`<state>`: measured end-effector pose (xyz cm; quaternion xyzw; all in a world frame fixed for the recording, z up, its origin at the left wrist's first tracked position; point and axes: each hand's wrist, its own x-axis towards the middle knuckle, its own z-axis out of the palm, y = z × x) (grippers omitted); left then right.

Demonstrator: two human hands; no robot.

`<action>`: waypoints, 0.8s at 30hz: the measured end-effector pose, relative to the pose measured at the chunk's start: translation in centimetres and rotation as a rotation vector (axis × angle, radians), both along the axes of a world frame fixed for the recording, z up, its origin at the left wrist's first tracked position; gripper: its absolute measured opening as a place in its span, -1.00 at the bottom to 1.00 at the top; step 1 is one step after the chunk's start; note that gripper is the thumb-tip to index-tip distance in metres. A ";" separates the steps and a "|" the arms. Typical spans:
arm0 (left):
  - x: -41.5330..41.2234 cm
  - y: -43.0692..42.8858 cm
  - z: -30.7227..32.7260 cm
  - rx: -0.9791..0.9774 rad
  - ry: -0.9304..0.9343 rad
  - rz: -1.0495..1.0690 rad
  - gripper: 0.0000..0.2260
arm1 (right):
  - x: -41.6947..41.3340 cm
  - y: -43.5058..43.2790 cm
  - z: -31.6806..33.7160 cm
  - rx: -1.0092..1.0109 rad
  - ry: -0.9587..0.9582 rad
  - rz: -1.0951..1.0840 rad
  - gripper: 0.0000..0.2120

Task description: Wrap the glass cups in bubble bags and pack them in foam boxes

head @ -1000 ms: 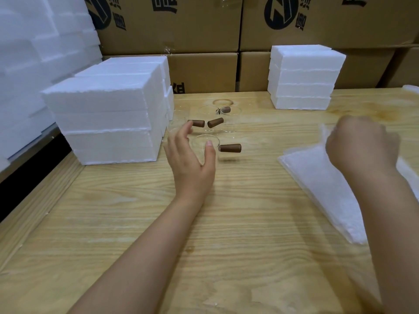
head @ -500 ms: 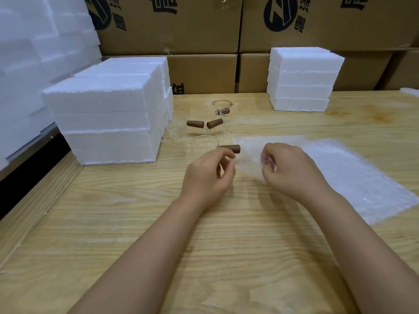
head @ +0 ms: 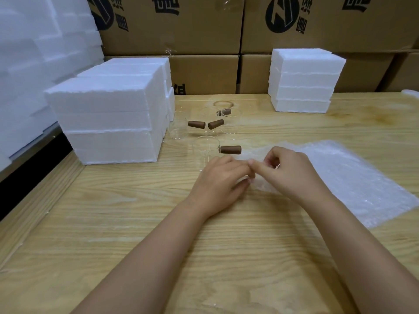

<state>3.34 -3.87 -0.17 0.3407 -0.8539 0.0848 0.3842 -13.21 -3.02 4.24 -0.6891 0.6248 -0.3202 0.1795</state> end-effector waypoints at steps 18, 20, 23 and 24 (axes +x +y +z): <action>-0.2 0.5 0.5 0.180 0.504 0.063 -0.80 | -1.8 -0.1 1.1 -0.837 0.349 -0.129 -0.88; -0.3 0.3 0.4 0.201 0.548 0.169 -0.64 | -1.7 -0.1 1.1 -0.910 0.346 -0.008 -0.89; -0.1 0.0 0.2 0.309 0.579 0.279 -0.54 | -1.5 0.0 1.0 -0.998 0.353 0.123 -0.90; 0.0 -0.2 0.2 0.302 0.620 0.295 -0.59 | -1.5 -0.1 0.9 -1.011 0.351 0.147 -0.90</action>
